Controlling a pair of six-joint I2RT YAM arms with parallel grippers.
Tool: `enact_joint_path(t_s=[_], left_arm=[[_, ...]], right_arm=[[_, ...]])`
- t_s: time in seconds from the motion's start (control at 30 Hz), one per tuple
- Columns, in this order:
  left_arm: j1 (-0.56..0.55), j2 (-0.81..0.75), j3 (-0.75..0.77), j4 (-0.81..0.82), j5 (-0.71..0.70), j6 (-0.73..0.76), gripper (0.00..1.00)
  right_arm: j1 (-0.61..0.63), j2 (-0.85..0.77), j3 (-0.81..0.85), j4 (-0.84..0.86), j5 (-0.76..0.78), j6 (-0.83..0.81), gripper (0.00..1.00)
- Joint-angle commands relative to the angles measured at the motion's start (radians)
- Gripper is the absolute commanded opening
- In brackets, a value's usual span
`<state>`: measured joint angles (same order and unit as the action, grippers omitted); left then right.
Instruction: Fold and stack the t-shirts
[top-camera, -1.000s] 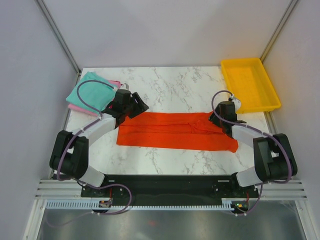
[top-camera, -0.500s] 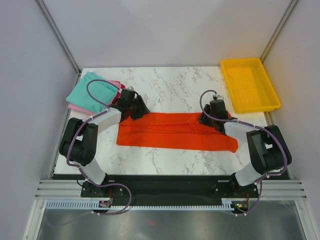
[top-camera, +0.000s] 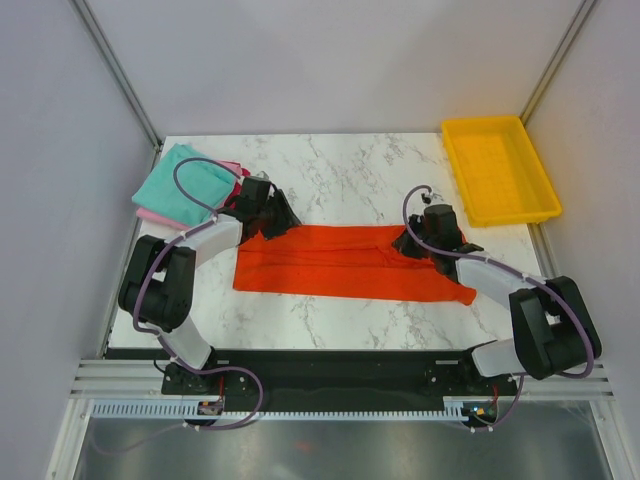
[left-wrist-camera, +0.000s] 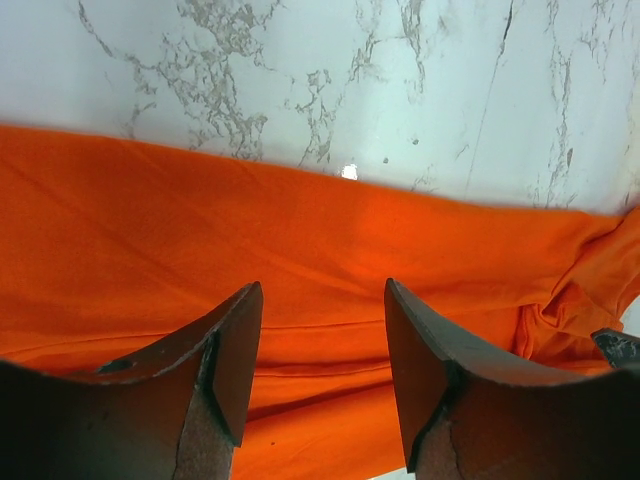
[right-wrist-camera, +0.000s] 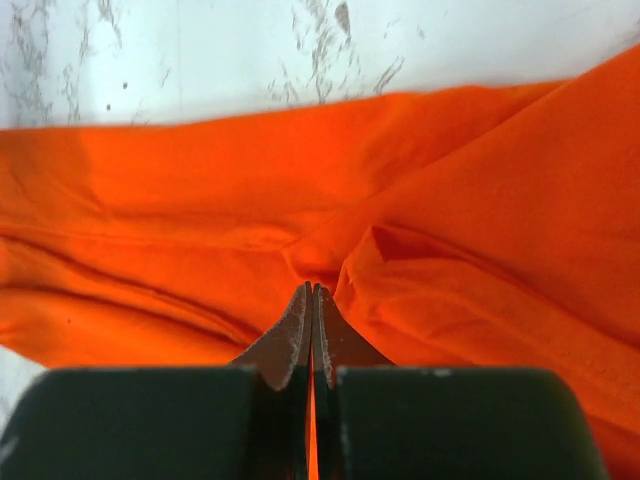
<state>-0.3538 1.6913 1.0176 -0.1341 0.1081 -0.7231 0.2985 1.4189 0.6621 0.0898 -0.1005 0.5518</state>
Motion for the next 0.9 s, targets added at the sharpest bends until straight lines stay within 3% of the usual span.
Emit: enact_joint_path(t_s=[0.0, 0.1, 0.17, 0.3, 0.37, 0.87], left_arm=[[0.003, -0.032, 0.038, -0.01, 0.022, 0.037, 0.59], [0.001, -0.036, 0.036, -0.01, 0.03, 0.037, 0.59], [-0.005, -0.035, 0.039, -0.006, 0.036, 0.04, 0.6], [-0.042, -0.025, 0.062, -0.004, 0.047, 0.054, 0.6], [-0.054, -0.021, 0.065, -0.004, 0.05, 0.057, 0.6], [-0.103, 0.019, 0.095, 0.041, 0.163, 0.103, 0.61]], right_arm=[[0.008, -0.06, -0.044, -0.002, -0.07, -0.009, 0.0], [0.019, -0.083, -0.065, -0.004, -0.087, -0.009, 0.1], [0.022, -0.092, -0.058, -0.019, -0.024, -0.013, 0.33], [0.021, -0.104, -0.029, -0.051, 0.082, -0.038, 0.43], [0.021, -0.097, -0.012, -0.055, 0.094, -0.043, 0.55], [0.028, 0.104, 0.125, -0.084, 0.142, -0.099, 0.51]])
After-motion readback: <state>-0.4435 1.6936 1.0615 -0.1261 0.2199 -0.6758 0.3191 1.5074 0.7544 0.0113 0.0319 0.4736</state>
